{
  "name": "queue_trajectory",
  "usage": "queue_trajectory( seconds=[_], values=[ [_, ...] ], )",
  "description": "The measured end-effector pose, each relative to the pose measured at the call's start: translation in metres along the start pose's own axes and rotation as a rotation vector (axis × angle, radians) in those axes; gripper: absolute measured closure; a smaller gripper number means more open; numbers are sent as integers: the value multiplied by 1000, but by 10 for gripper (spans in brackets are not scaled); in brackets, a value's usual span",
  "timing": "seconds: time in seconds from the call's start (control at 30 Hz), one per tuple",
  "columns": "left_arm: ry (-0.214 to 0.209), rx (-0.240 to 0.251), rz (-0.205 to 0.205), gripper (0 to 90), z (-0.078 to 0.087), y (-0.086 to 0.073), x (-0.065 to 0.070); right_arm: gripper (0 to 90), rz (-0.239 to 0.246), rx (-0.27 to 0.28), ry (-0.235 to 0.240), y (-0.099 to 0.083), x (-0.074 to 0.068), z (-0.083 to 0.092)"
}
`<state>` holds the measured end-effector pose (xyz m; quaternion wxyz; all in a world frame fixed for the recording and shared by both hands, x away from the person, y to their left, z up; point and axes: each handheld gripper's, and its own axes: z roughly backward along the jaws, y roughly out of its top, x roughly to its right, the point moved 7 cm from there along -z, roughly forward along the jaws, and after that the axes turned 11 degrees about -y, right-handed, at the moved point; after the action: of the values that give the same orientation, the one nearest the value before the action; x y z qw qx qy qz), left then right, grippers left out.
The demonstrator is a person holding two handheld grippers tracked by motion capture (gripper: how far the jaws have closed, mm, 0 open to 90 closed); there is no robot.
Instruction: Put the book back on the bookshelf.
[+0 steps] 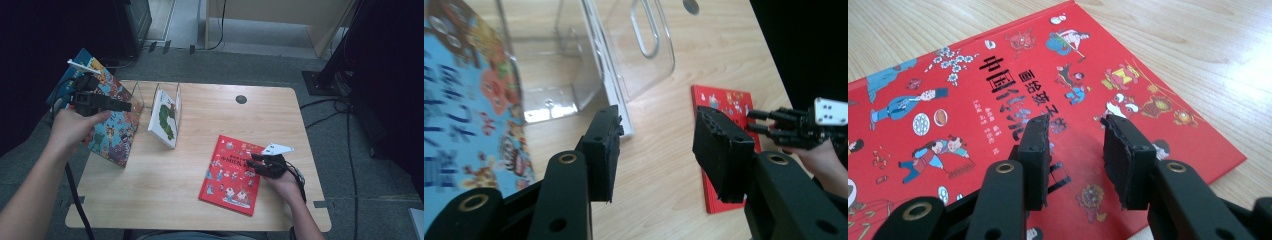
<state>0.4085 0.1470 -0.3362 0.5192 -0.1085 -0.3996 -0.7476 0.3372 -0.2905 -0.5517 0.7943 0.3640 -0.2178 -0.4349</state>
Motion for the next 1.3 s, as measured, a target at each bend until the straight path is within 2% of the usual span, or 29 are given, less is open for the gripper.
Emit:
queue_trajectory(
  seconds=[0.07,0.17,0.33,0.63,0.83,1.13,1.23,1.3],
  values=[
    [-15,-15,-1,532,-10,-5,2,642,2,-3,-3,-1,1,1],
    [-10,-37,-10,525,-26,-14,2,655,1,-9,-2,-3,2,2],
    [-49,-37,-13,519,-49,-23,5,668,-5,-12,-7,-7,3,5],
    [-96,-78,-35,520,-90,-37,12,706,-11,-8,-21,-16,7,14],
    [-105,-132,-68,523,-120,-47,18,723,-24,-8,-34,-22,9,21],
    [-122,-174,-90,516,-151,-56,23,753,-36,-12,-45,-30,10,30],
    [-148,-177,-83,516,-160,-60,25,800,-39,-18,-42,-34,10,34],
    [-149,-187,-85,516,-166,-64,24,837,-29,-26,-39,-36,9,35]
  ],
)
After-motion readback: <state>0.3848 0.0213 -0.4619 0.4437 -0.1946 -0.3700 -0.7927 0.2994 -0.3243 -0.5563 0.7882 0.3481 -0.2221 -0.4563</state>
